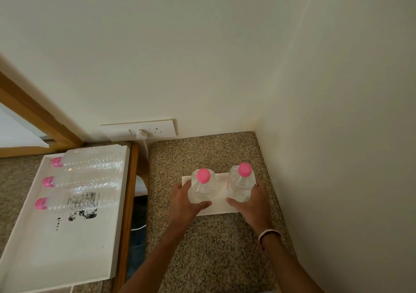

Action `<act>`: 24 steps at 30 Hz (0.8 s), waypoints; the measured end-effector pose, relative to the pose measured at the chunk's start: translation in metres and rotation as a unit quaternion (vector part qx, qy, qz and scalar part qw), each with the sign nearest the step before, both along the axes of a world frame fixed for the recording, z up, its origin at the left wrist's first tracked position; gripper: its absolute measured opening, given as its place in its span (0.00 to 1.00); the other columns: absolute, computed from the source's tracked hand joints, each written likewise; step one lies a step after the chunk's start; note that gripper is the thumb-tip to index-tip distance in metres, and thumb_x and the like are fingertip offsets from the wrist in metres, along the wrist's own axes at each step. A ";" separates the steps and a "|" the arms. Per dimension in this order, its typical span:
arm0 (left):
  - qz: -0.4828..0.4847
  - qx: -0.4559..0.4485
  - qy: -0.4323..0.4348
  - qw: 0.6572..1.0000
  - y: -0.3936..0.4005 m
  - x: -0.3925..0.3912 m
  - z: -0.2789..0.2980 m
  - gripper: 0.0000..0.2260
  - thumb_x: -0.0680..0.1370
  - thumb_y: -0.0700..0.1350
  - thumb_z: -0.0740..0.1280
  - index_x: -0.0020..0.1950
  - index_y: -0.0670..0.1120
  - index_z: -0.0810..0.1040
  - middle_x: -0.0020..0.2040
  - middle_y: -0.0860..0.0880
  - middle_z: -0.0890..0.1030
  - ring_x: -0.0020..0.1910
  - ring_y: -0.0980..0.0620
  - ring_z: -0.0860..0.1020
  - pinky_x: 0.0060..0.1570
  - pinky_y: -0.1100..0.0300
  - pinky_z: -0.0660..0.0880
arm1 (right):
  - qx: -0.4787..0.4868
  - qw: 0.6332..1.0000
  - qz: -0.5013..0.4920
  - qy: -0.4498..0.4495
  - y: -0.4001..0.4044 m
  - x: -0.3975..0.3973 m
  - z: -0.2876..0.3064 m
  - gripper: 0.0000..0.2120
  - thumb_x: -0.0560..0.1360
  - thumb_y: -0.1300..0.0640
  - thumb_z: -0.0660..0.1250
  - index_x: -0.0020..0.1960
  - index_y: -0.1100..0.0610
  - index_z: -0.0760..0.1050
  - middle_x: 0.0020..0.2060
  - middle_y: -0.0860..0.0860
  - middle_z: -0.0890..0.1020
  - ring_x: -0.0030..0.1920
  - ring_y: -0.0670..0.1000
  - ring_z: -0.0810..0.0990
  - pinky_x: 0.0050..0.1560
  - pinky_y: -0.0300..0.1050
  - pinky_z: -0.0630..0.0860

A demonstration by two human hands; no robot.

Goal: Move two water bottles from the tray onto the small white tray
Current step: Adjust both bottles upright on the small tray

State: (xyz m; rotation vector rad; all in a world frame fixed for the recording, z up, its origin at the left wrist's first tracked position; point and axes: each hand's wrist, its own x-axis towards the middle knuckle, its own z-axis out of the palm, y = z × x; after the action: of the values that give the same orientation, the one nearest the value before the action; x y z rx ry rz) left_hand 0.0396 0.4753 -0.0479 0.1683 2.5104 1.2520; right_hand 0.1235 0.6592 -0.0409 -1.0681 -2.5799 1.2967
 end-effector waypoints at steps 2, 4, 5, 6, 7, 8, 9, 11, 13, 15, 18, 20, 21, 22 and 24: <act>0.003 -0.002 0.011 1.000 -0.001 0.001 -0.001 0.34 0.61 0.49 0.84 0.65 0.50 0.76 0.66 0.44 0.74 0.59 0.55 0.66 0.59 0.59 0.63 | -0.008 1.000 -0.003 0.012 0.002 0.001 0.001 0.35 0.59 0.51 0.84 0.63 0.54 0.76 0.63 0.54 0.78 0.62 0.57 0.79 0.59 0.57 0.81; 0.007 -0.002 0.016 1.000 -0.001 0.002 -0.001 0.34 0.61 0.50 0.84 0.64 0.52 0.75 0.65 0.44 0.74 0.58 0.54 0.67 0.58 0.57 0.65 | -0.012 1.000 -0.008 0.021 0.004 0.003 0.002 0.35 0.59 0.53 0.84 0.63 0.54 0.76 0.61 0.54 0.80 0.60 0.56 0.80 0.58 0.57 0.81; 0.008 -0.001 0.020 1.000 -0.002 0.002 -0.002 0.34 0.61 0.50 0.84 0.64 0.53 0.75 0.65 0.44 0.74 0.58 0.53 0.67 0.57 0.57 0.66 | -0.013 1.000 -0.008 0.024 0.004 0.003 0.002 0.35 0.59 0.54 0.84 0.63 0.55 0.76 0.60 0.54 0.80 0.59 0.56 0.81 0.58 0.57 0.81; 0.008 -0.002 0.022 1.000 -0.002 0.003 -0.001 0.34 0.61 0.51 0.84 0.63 0.54 0.74 0.64 0.44 0.74 0.58 0.53 0.68 0.57 0.56 0.67 | -0.013 1.000 -0.005 0.028 0.005 0.004 0.003 0.35 0.58 0.54 0.84 0.63 0.55 0.77 0.59 0.54 0.80 0.59 0.57 0.81 0.57 0.57 0.81; 0.008 0.001 0.023 1.000 -0.002 0.003 -0.002 0.34 0.61 0.51 0.84 0.64 0.53 0.74 0.64 0.44 0.74 0.59 0.52 0.69 0.57 0.56 0.67 | -0.014 0.999 -0.002 0.031 0.006 0.004 0.002 0.34 0.59 0.54 0.84 0.62 0.55 0.77 0.59 0.54 0.81 0.59 0.57 0.81 0.57 0.57 0.81; 0.010 0.003 0.021 1.000 -0.002 0.003 -0.002 0.35 0.61 0.51 0.84 0.64 0.52 0.74 0.64 0.44 0.74 0.60 0.51 0.70 0.57 0.55 0.67 | -0.015 0.999 0.000 0.032 0.007 0.004 0.002 0.34 0.59 0.54 0.84 0.62 0.55 0.77 0.59 0.55 0.81 0.59 0.57 0.81 0.57 0.57 0.81; 0.011 0.004 0.022 1.000 -0.002 0.002 -0.003 0.35 0.61 0.50 0.84 0.65 0.50 0.75 0.64 0.44 0.74 0.60 0.49 0.71 0.57 0.55 0.68 | -0.016 0.999 0.000 0.033 0.007 0.003 0.001 0.34 0.59 0.54 0.84 0.62 0.56 0.77 0.59 0.55 0.81 0.59 0.57 0.81 0.57 0.57 0.81; 0.012 0.002 0.022 1.000 -0.003 0.002 -0.004 0.36 0.61 0.50 0.84 0.65 0.49 0.75 0.65 0.43 0.75 0.62 0.46 0.72 0.59 0.53 0.70 | -0.020 0.999 0.001 0.036 0.007 0.003 0.001 0.34 0.59 0.55 0.84 0.62 0.57 0.78 0.59 0.55 0.81 0.59 0.58 0.81 0.57 0.58 0.81; 0.012 -0.001 0.022 1.000 -0.003 0.002 -0.004 0.36 0.61 0.50 0.84 0.66 0.48 0.75 0.66 0.43 0.75 0.64 0.44 0.73 0.63 0.48 0.72 | -0.025 0.999 0.007 0.035 0.008 0.002 0.000 0.34 0.59 0.55 0.84 0.62 0.57 0.77 0.59 0.55 0.81 0.59 0.57 0.80 0.57 0.58 0.81; 0.015 -0.005 0.023 1.000 -0.003 0.002 -0.004 0.36 0.61 0.51 0.84 0.66 0.47 0.75 0.66 0.42 0.76 0.65 0.42 0.73 0.65 0.44 0.73 | -0.031 0.999 0.012 0.037 0.009 0.003 -0.001 0.33 0.60 0.56 0.83 0.63 0.57 0.77 0.59 0.55 0.81 0.59 0.57 0.80 0.57 0.58 0.81; 0.014 -0.011 0.019 1.000 -0.003 0.002 -0.003 0.36 0.61 0.51 0.84 0.65 0.48 0.76 0.66 0.42 0.76 0.65 0.42 0.73 0.65 0.44 0.73 | -0.044 0.998 0.021 0.038 0.012 0.003 -0.002 0.34 0.60 0.55 0.83 0.64 0.56 0.76 0.59 0.55 0.81 0.60 0.57 0.80 0.58 0.58 0.81; 0.012 -0.005 0.018 1.000 -0.004 0.005 -0.004 0.35 0.61 0.51 0.84 0.64 0.49 0.75 0.65 0.43 0.76 0.65 0.42 0.73 0.63 0.46 0.72 | -0.055 0.997 0.031 0.034 0.015 0.004 -0.003 0.36 0.60 0.55 0.84 0.65 0.56 0.75 0.59 0.54 0.81 0.60 0.57 0.80 0.59 0.58 0.80; 0.012 0.004 0.019 1.000 -0.005 0.006 -0.005 0.36 0.60 0.50 0.85 0.65 0.49 0.74 0.65 0.44 0.76 0.64 0.43 0.73 0.63 0.47 0.71 | -0.069 0.996 0.034 0.036 0.017 0.005 -0.004 0.38 0.60 0.55 0.85 0.66 0.55 0.74 0.60 0.54 0.80 0.61 0.56 0.80 0.60 0.59 0.79; 0.013 0.011 0.012 1.000 -0.006 0.007 -0.005 0.37 0.60 0.49 0.85 0.65 0.50 0.73 0.65 0.45 0.76 0.65 0.44 0.73 0.63 0.48 0.71 | -0.086 0.995 0.037 0.035 0.021 0.007 -0.004 0.42 0.59 0.56 0.85 0.69 0.54 0.71 0.62 0.53 0.80 0.63 0.56 0.79 0.62 0.59 0.78; 0.006 0.033 0.005 0.999 -0.011 0.007 -0.007 0.41 0.61 0.45 0.85 0.70 0.49 0.70 0.68 0.46 0.76 0.67 0.46 0.72 0.67 0.45 0.71 | -0.123 0.990 0.047 0.041 0.029 0.012 -0.003 0.49 0.60 0.58 0.85 0.75 0.51 0.65 0.66 0.51 0.78 0.66 0.55 0.77 0.66 0.60 0.77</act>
State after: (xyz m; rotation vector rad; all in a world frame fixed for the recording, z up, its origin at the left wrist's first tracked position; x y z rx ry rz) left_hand 0.0469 0.4641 -0.0546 0.1751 2.4835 1.3436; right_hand 0.1353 0.6878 -0.0442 -0.9103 -2.4856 1.6796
